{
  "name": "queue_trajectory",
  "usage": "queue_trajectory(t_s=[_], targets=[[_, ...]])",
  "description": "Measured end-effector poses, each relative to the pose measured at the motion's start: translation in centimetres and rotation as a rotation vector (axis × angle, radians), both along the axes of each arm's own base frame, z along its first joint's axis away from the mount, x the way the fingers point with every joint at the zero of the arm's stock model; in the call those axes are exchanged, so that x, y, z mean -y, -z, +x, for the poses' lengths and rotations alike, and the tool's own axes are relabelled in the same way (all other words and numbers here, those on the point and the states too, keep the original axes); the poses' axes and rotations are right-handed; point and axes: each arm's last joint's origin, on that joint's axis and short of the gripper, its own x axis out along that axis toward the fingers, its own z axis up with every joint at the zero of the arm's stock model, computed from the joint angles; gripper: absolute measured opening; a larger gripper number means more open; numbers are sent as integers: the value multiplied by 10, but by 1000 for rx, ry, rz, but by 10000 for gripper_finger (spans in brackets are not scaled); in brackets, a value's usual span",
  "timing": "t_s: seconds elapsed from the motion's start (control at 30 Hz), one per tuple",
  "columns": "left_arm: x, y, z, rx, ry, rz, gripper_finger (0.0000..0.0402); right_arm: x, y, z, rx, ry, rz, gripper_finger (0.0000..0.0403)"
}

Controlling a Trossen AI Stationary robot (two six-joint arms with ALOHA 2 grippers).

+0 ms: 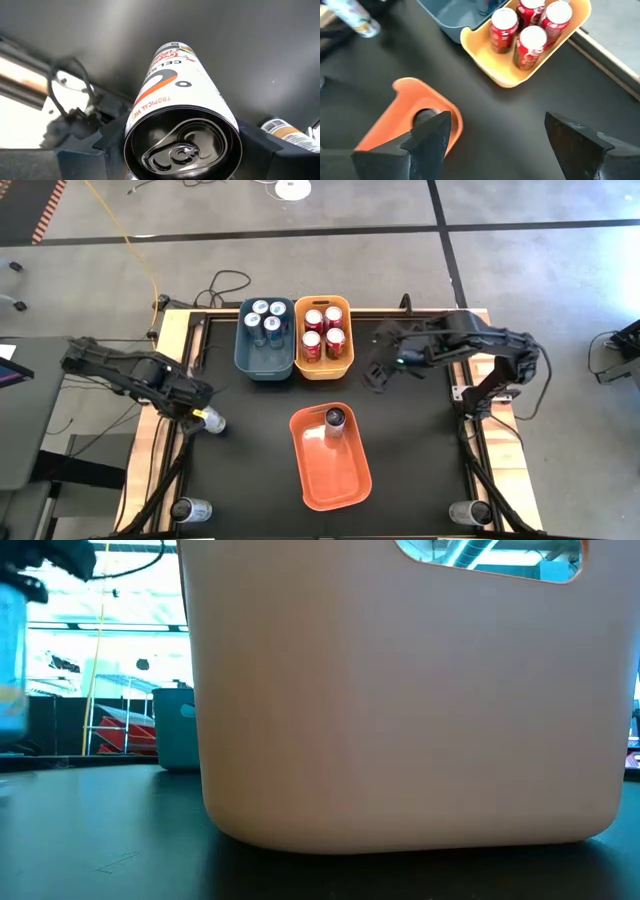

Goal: Sort soda cans
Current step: Put the top left white soda can into the orange bin

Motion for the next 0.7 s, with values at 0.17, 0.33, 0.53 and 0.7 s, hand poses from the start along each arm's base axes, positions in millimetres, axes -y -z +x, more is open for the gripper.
queue_trajectory(t_s=[0.17,0.33,0.53,0.7], targets=[[6,-21,23,26,115,52,250,-21,-8,-14,59,-10,51,336],[15,-40,66,19,277,78,250,-41,-14,-26,101,-39,61,336],[22,-82,121,123,354,100,250,-63,-16,-38,78,-202,134,336],[28,-110,165,223,367,105,250,-89,2,-50,-46,-386,220,336]])
